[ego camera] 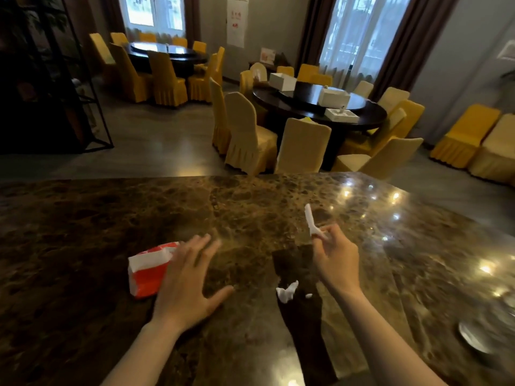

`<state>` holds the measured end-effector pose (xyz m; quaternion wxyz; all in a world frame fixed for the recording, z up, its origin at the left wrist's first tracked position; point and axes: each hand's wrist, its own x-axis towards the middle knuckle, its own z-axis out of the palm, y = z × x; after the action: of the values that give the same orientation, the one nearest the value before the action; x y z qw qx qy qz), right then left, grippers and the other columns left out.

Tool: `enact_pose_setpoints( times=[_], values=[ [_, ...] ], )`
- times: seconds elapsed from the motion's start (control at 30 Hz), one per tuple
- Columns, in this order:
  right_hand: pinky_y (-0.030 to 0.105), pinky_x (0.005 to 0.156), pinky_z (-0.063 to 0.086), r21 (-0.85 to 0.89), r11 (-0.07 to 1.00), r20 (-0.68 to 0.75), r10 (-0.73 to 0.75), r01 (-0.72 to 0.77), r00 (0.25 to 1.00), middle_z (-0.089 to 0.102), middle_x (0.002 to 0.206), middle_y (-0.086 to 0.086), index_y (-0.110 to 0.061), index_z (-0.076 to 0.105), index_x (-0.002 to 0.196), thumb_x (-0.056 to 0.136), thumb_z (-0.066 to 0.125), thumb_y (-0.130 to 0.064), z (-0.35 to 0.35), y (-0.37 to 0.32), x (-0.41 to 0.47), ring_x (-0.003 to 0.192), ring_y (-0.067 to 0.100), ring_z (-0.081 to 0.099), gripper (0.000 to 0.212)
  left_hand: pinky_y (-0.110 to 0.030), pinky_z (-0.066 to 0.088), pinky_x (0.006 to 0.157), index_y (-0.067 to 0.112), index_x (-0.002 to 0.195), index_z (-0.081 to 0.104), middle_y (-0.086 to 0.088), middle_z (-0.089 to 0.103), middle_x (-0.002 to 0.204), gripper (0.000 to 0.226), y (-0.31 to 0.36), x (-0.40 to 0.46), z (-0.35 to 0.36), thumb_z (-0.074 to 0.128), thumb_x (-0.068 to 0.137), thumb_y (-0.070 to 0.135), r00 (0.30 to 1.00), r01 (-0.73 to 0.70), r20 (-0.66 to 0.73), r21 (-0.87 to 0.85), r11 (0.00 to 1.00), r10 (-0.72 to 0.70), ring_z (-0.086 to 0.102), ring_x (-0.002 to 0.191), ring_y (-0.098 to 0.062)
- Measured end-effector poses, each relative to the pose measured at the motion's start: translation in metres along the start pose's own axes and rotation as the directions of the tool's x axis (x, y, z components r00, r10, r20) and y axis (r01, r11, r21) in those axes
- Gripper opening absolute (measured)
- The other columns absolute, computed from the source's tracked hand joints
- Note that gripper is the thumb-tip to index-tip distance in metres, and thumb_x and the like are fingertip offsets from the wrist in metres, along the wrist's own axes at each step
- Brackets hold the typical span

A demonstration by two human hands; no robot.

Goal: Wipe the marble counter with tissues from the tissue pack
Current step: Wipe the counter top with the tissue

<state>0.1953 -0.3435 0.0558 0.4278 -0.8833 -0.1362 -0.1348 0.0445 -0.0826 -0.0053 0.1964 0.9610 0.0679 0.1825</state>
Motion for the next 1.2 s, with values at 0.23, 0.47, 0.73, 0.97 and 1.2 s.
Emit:
enact_pose_setpoints(
  times=[0.23, 0.47, 0.73, 0.97, 1.2],
  values=[
    [0.039, 0.092, 0.049, 0.015, 0.999, 0.396, -0.039, 0.036, 0.918, 0.069, 0.119, 0.0, -0.027, 0.066, 0.107, 0.087, 0.061, -0.03, 0.018, 0.031, -0.054, 0.113, 0.018, 0.061, 0.021, -0.036, -0.009, 0.126, 0.031, 0.161, -0.007, 0.011, -0.01, 0.17, 0.127, 0.02, -0.034, 0.051, 0.033, 0.067, 0.105, 0.931, 0.069, 0.352, 0.089, 0.994, -0.097, -0.018, 0.153, -0.006],
    [0.055, 0.123, -0.001, -0.24, 0.939, 0.658, -0.029, 0.246, 0.753, 0.017, 0.168, -0.005, -0.038, 0.031, 0.154, 0.098, 0.012, -0.064, 0.041, 0.043, -0.09, 0.155, 0.017, -0.001, 0.064, -0.041, -0.011, 0.124, 0.029, 0.16, -0.011, 0.006, -0.016, 0.169, 0.13, 0.022, -0.04, 0.051, 0.019, 0.062, 0.11, 0.937, 0.118, 0.308, 0.17, 0.978, -0.167, -0.023, 0.153, -0.013],
    [0.05, 0.123, -0.011, -0.456, 0.826, 0.648, 0.053, 0.331, 0.759, -0.01, 0.168, -0.007, -0.042, 0.002, 0.159, 0.105, 0.009, -0.055, 0.026, 0.08, -0.072, 0.151, 0.017, -0.021, 0.056, -0.042, -0.012, 0.125, 0.033, 0.159, -0.015, 0.009, -0.02, 0.168, 0.128, 0.02, -0.04, 0.053, 0.019, 0.062, 0.11, 0.931, 0.123, 0.317, 0.195, 0.973, -0.181, -0.028, 0.151, -0.01],
    [0.051, 0.119, -0.019, -0.483, 0.862, 0.584, 0.185, 0.155, 0.79, -0.028, 0.161, -0.005, -0.037, -0.009, 0.158, 0.08, -0.016, -0.071, 0.026, 0.084, -0.067, 0.146, 0.02, -0.034, 0.085, -0.042, -0.013, 0.125, 0.032, 0.158, -0.018, 0.009, -0.023, 0.168, 0.129, 0.02, -0.039, 0.054, 0.016, 0.061, 0.11, 0.928, 0.115, 0.325, 0.215, 0.97, -0.182, -0.03, 0.15, -0.01],
    [0.047, 0.121, -0.017, -0.229, 0.899, 0.784, -0.057, 0.374, 0.618, -0.014, 0.166, -0.011, -0.037, 0.0, 0.159, 0.085, -0.01, -0.068, 0.055, 0.031, -0.103, 0.15, 0.014, -0.025, 0.081, -0.04, -0.015, 0.124, 0.033, 0.158, -0.015, 0.008, -0.022, 0.168, 0.13, 0.016, -0.037, 0.055, 0.017, 0.059, 0.111, 0.929, 0.106, 0.329, 0.197, 0.975, -0.168, -0.027, 0.151, -0.011]
  ],
)
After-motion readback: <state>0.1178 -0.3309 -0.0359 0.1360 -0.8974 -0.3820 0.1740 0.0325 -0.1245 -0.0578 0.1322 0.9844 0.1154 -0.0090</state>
